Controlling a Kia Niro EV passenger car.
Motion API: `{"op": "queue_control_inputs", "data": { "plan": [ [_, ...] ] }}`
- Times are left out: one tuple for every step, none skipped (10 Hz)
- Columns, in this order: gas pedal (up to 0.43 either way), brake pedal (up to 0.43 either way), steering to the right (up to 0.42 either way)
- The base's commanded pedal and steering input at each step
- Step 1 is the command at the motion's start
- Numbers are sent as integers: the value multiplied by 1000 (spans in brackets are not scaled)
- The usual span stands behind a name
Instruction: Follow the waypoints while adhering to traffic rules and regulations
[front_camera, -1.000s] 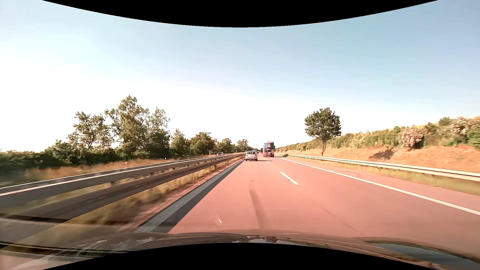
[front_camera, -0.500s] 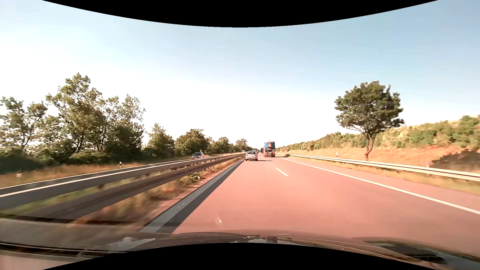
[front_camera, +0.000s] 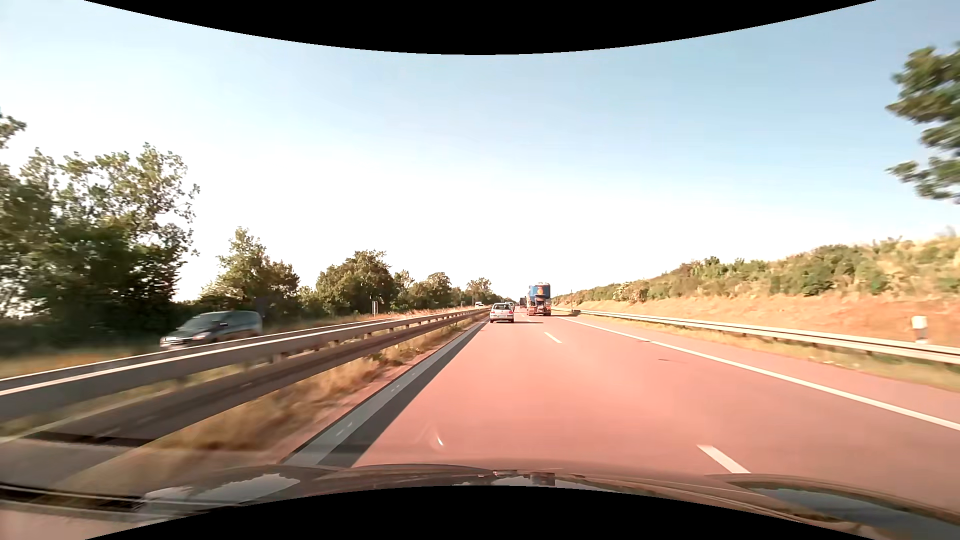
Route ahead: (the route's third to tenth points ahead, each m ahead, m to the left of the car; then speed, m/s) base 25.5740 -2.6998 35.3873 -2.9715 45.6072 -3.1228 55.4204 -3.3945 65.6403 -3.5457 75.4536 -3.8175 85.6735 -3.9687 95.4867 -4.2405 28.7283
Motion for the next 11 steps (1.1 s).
{"op": "queue_control_inputs", "data": {
  "plan": [
    [260, 6, 3],
    [268, 6, 2],
    [268, 6, 2],
    [268, 6, 2],
    [268, 6, 3],
    [268, 6, 2],
    [268, 6, 2],
    [280, 6, 2],
    [287, 6, 0],
    [299, 6, -1],
    [311, 6, -1]
  ]
}}
